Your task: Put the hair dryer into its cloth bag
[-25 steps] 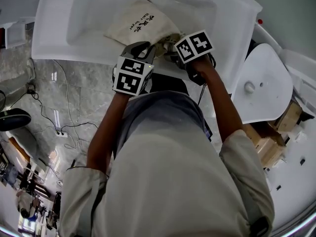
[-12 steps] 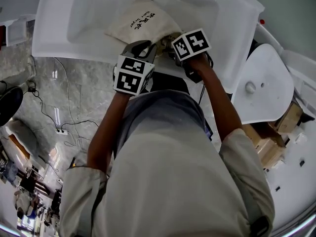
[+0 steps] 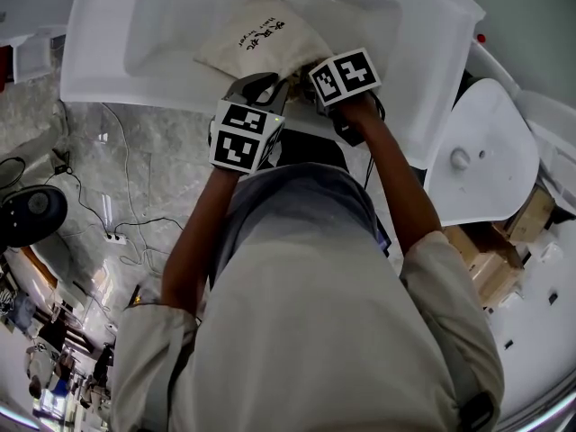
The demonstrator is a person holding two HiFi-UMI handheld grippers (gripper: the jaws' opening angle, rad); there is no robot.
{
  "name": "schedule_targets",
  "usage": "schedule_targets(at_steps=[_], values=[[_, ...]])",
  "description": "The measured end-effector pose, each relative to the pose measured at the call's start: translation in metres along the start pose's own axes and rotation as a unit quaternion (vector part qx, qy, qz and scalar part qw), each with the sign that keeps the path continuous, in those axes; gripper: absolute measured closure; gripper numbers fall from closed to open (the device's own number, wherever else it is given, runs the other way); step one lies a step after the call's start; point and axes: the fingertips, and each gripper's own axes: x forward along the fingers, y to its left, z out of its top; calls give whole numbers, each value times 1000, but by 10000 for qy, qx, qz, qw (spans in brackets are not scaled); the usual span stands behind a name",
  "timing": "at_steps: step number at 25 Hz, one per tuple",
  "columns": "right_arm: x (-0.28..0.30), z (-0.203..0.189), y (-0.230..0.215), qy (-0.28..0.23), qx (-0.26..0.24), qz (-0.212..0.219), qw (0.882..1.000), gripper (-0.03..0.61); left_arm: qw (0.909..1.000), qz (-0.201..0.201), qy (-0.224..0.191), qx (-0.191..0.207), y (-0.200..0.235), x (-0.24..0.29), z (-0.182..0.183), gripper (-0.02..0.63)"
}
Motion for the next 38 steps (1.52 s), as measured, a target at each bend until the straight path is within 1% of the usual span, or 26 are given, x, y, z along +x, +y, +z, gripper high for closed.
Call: schedule_targets(at_steps=[4,10,18,23,29,34,38], values=[[3,2,-1,-4,-49,-46,10000,342,10000,-13,37,-44,0,0,-4,543],[4,9,-3,-68,-101,-112,9999,342,9999,-50,-2,-133,-2,-1,0,543],[13,16,-11,-303,-308,-265,9987,342,9989,-98,-63,-451,-1,4,-2,543],[10,21,-8,-447,-442,-423,9971,342,9988,-121,-69,-466,-5,1,0,545],[16,27,-10,-556,-371,-400,9970,341,9988,-221,-41,-439,-10,7,0,545],[20,32,-12,-622,-345,-400,9967,341,9984,-254,-32,-497,-10,7,0,545],[23,34,-14,-624,-527,-561,9951,341,9982,-259,-23,-547,-10,6,0,545]])
